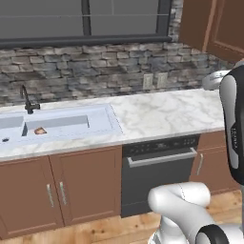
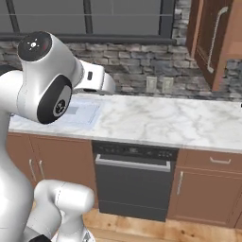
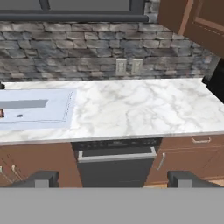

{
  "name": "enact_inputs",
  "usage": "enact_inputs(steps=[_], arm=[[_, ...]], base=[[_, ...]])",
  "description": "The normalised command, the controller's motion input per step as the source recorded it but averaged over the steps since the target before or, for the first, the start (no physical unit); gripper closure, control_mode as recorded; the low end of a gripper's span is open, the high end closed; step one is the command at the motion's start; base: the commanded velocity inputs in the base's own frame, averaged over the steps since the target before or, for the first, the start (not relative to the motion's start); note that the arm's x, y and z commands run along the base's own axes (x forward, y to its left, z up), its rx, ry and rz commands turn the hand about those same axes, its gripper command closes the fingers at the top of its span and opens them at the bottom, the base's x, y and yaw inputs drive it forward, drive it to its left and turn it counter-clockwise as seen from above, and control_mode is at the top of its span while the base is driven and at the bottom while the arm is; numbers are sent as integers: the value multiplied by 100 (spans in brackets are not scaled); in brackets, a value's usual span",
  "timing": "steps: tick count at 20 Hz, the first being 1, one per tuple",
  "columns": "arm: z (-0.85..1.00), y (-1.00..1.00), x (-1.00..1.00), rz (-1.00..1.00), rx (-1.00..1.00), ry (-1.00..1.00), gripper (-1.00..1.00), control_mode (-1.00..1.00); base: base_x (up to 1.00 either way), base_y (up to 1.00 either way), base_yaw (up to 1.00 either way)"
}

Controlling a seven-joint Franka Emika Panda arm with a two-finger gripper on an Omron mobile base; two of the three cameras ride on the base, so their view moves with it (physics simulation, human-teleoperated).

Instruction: Pick up the sponge and bar soap from the sink, and place them back in the cabinet, and close the cabinet doors.

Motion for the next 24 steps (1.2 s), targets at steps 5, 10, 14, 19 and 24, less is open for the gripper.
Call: enact_inputs(steps=[5, 10, 14, 19, 24], arm=[[0, 0, 0, 0, 0, 0, -100, 100], [0, 0, 0, 0, 0, 0, -100, 100], [0, 0, 0, 0, 0, 0, -100, 100], [0, 0, 0, 0, 0, 0, -100, 100], [0, 0, 0, 0, 0, 0, -100, 100]], base=[[-4, 100, 0], [0, 100, 0], [5, 100, 0], [24, 86, 1], [47, 42, 9]])
